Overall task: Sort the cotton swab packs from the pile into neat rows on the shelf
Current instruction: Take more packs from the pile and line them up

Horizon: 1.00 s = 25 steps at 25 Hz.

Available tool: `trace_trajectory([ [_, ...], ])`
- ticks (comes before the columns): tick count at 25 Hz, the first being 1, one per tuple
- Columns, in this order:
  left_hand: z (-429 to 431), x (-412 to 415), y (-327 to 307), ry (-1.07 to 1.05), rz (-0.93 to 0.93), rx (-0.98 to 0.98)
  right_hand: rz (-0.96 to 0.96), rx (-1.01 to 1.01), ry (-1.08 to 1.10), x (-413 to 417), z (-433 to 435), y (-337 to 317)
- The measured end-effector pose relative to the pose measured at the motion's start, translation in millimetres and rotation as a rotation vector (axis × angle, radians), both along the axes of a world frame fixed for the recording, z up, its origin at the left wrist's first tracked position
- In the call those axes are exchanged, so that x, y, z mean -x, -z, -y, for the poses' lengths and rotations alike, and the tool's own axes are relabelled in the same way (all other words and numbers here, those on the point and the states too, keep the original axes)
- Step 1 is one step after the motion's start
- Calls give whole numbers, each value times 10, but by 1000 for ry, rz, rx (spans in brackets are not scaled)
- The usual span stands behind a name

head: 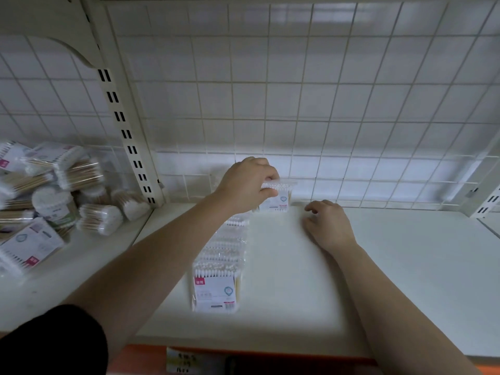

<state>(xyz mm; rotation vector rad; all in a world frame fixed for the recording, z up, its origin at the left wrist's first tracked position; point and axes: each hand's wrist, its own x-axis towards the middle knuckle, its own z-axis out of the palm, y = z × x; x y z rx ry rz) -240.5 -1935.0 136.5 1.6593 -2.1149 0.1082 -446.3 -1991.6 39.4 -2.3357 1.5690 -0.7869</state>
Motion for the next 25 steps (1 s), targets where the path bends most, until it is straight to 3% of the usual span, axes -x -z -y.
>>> trace_trajectory([
  [8, 139, -13, 137, -49, 100, -164, 21, 75, -14, 18, -14, 110],
  [25, 416, 100, -12, -158, 308, -262, 61, 65, -18, 38, -9, 117],
])
